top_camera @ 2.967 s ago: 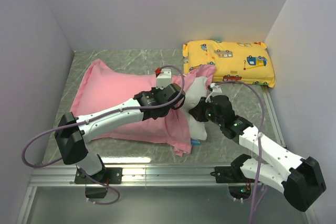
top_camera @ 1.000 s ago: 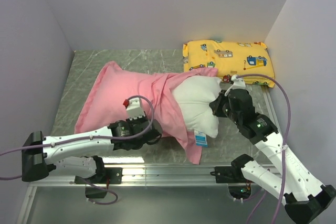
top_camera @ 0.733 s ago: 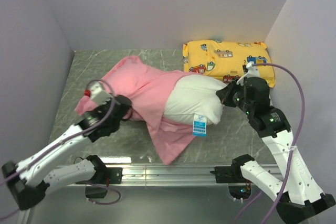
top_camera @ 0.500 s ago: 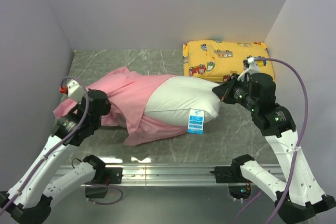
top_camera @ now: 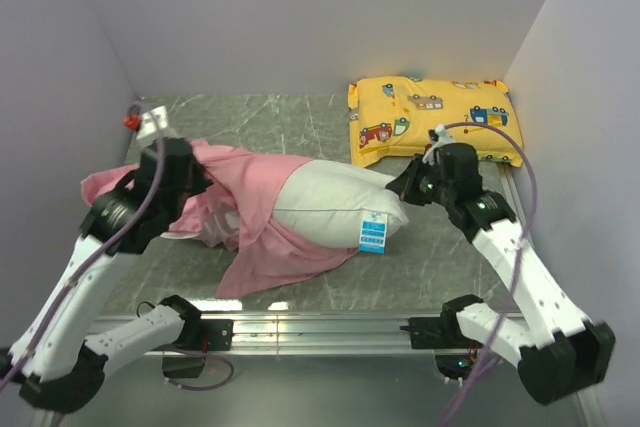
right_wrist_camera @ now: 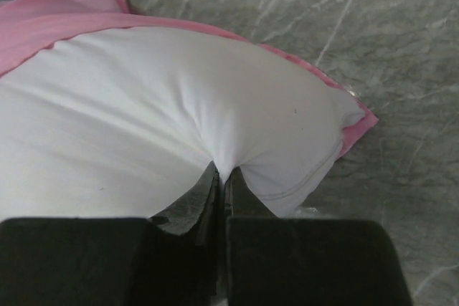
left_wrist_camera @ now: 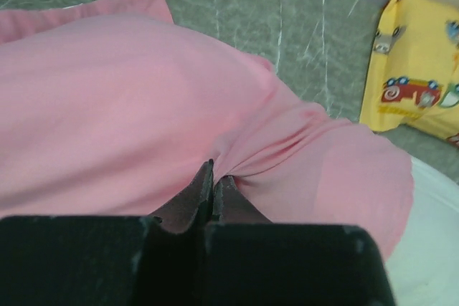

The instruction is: Remove the pillowcase from the pillow

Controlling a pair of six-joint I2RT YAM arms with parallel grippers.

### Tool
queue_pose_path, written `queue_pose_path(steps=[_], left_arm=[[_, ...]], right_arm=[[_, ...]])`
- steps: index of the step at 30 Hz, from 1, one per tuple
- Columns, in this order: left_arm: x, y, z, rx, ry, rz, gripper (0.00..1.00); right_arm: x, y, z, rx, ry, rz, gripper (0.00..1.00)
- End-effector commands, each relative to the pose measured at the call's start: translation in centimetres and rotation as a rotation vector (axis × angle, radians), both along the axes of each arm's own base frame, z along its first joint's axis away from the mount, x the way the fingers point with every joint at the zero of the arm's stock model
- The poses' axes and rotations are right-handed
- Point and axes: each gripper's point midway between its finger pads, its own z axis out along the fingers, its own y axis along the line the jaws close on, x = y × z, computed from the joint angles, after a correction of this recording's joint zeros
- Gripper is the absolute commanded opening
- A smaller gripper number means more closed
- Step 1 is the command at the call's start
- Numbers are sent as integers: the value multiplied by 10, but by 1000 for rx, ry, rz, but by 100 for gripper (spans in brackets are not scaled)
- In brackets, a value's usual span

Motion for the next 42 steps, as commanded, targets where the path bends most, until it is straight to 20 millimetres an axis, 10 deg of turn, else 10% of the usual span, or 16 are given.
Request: queue_pose_path(steps=[1, 7, 12, 16, 19, 23, 27, 31, 42], left_arm=[[28, -9, 33, 85, -93, 15, 0], [85, -57, 12, 189, -24, -24, 0], [144, -77, -51, 233, 117, -27, 0], [173, -88, -115, 253, 244, -51, 0], [184, -101, -188, 238, 388, -106, 0], [188, -107, -240, 191, 488, -141, 0], [184, -115, -260, 156, 522, -162, 1], [183, -118, -262, 128, 527, -170, 2], [176, -138, -250, 24, 501, -225, 14]], right_arm=[[49, -16, -52, -113, 41, -94, 0], [83, 12, -125, -173, 213, -36, 0], [95, 22, -153, -191, 284, -9, 0], [95, 22, -135, -180, 232, -9, 9], [98, 17, -100, -186, 170, -29, 34], [107, 0, -20, -175, 7, -112, 61], [91, -20, 64, -127, -173, -192, 72], [61, -25, 99, -73, -268, -186, 75], [-33, 42, 2, 15, -218, 11, 78]])
